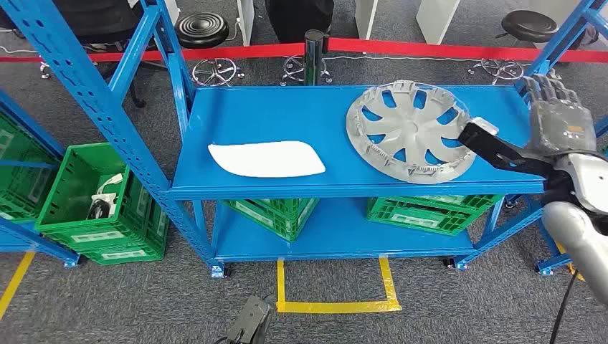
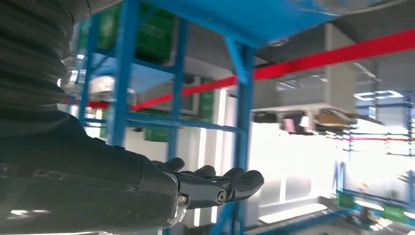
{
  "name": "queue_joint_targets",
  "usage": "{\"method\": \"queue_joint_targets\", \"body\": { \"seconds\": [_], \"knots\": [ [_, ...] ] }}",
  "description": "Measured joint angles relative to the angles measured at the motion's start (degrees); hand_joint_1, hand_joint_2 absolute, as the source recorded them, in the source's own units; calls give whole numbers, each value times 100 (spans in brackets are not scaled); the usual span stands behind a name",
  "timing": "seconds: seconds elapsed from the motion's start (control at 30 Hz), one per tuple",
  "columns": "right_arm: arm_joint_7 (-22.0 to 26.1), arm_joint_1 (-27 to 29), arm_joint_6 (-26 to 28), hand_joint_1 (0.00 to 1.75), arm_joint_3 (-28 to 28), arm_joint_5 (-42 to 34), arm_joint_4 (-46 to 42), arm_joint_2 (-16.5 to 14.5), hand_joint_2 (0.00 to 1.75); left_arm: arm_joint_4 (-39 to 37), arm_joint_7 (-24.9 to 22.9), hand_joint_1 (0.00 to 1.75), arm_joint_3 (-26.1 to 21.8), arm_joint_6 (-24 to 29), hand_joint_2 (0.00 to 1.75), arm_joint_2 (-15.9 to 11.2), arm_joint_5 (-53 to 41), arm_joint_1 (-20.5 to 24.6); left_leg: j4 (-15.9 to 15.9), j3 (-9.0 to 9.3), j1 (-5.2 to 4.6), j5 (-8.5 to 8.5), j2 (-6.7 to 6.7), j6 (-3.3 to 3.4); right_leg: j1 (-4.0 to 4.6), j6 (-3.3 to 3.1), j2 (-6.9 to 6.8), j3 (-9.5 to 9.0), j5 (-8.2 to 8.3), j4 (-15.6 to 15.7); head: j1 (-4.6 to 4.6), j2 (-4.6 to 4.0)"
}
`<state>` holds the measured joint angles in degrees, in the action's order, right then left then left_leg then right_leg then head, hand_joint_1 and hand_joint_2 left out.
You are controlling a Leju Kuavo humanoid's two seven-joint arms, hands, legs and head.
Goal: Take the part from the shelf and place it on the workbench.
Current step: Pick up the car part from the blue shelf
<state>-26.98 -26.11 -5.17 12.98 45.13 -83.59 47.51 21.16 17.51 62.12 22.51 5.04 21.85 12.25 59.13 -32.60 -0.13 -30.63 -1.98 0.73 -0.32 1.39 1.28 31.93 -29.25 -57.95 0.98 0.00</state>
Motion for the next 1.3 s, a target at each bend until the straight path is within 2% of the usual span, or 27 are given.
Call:
{"method": "queue_joint_targets", "body": {
  "seconds": [0.07,0.17,0.27,0.63,0.87,1.3],
  "knots": [
    [58,-211,64,0,208,54,110,-142,175,1,-20,0,0,-30,0,7,-55,23,-2,4,0,0,-17,1,1,-3,8,0,3,0,0,0],
    [203,-769,291,0,855,148,521,-620,175,2,-85,0,0,-99,0,22,-200,78,-6,20,1,-1,-54,1,2,-8,31,0,9,0,-1,0],
    [236,-1049,388,0,1360,122,866,-974,175,2,-126,0,-1,-146,0,28,-246,100,-7,34,1,0,-44,1,1,-8,29,-1,10,-1,-3,0],
    [385,-1369,500,0,2303,-84,1574,-1469,175,0,-156,0,-31,-43,0,34,-224,88,-9,22,0,1,39,0,0,-9,-10,-1,8,5,-2,0],
    [413,-1469,613,0,2565,-225,1911,-1647,175,0,-151,0,-42,-34,0,31,-252,78,-8,19,-1,6,96,1,-1,-9,-48,-4,8,10,-2,0],
    [307,-1340,869,0,2732,-484,2554,-1671,175,-4,-188,0,-46,-57,0,-25,-393,-74,-7,17,0,11,202,-1,-2,3,-103,-19,-3,26,-2,0]
  ]
}}
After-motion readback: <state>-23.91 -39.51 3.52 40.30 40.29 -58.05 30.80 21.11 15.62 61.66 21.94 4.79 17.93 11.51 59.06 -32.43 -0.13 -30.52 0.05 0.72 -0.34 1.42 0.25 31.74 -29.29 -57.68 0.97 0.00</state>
